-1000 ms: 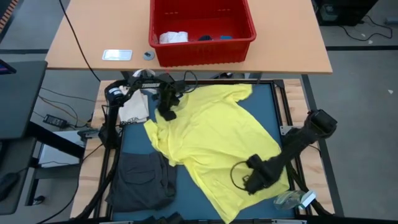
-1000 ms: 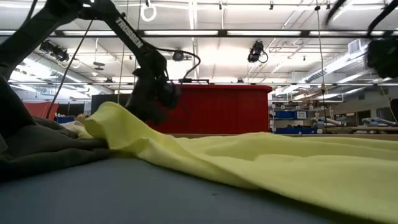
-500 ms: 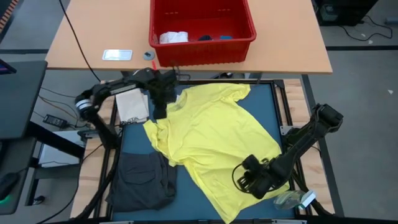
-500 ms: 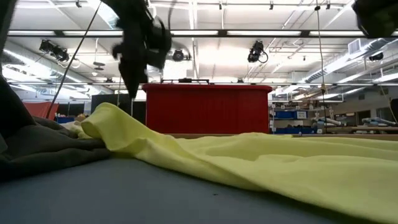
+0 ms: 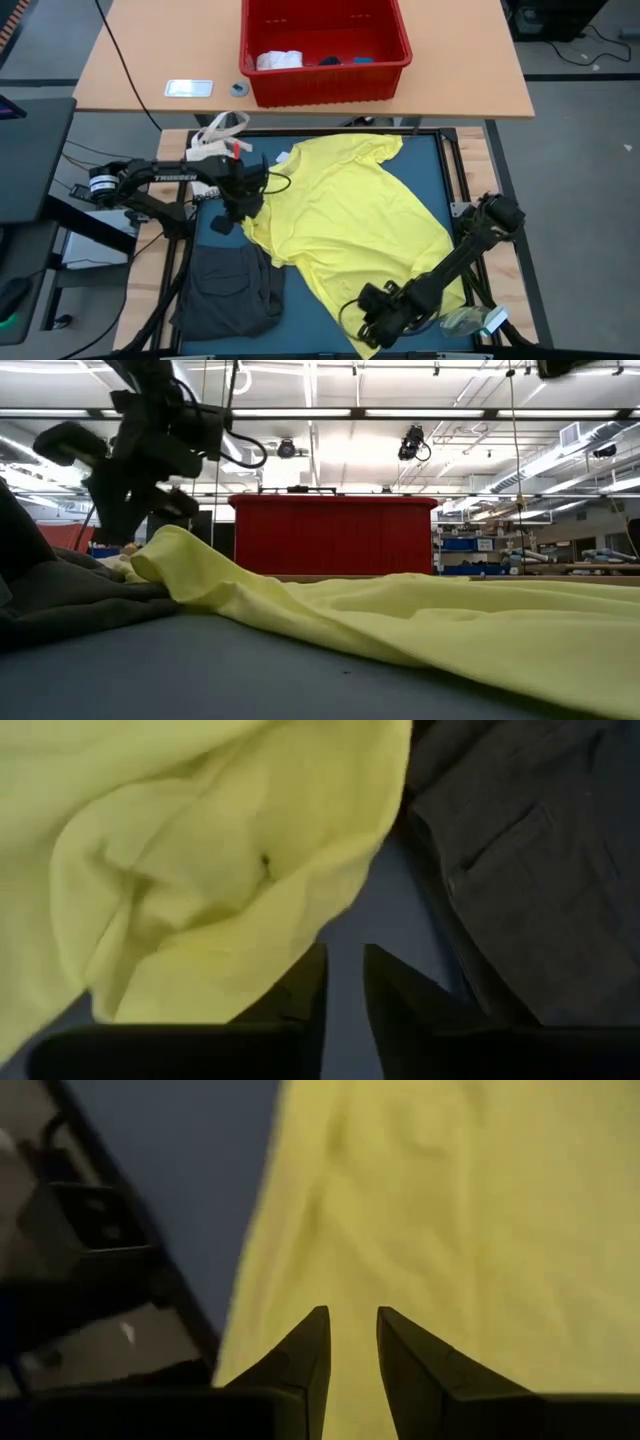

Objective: Fold laundry
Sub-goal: Fold the yellow shirt

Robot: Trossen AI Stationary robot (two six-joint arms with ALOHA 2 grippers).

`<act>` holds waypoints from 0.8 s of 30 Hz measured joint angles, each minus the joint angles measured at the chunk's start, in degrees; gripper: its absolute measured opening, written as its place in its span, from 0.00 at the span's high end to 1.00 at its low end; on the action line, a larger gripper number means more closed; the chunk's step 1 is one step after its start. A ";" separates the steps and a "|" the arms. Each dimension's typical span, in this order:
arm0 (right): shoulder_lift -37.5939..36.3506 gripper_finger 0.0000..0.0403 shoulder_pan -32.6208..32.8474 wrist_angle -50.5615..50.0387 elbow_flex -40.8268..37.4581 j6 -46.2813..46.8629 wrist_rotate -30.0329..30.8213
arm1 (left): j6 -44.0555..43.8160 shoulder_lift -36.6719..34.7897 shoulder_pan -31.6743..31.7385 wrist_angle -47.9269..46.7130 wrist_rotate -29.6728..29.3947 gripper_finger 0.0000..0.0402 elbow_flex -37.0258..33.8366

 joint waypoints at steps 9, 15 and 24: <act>10.37 0.68 -0.96 -7.09 13.48 -5.78 -0.97 | 3.07 -0.33 -3.79 13.06 -3.53 0.57 -1.29; 15.59 0.54 -0.97 -6.97 15.05 -2.25 -3.55 | 14.03 1.78 -3.99 17.56 -5.95 0.49 -1.55; 17.22 0.42 -1.58 -6.79 15.65 -0.26 2.86 | 18.63 7.08 -4.12 26.89 -12.46 0.61 -5.96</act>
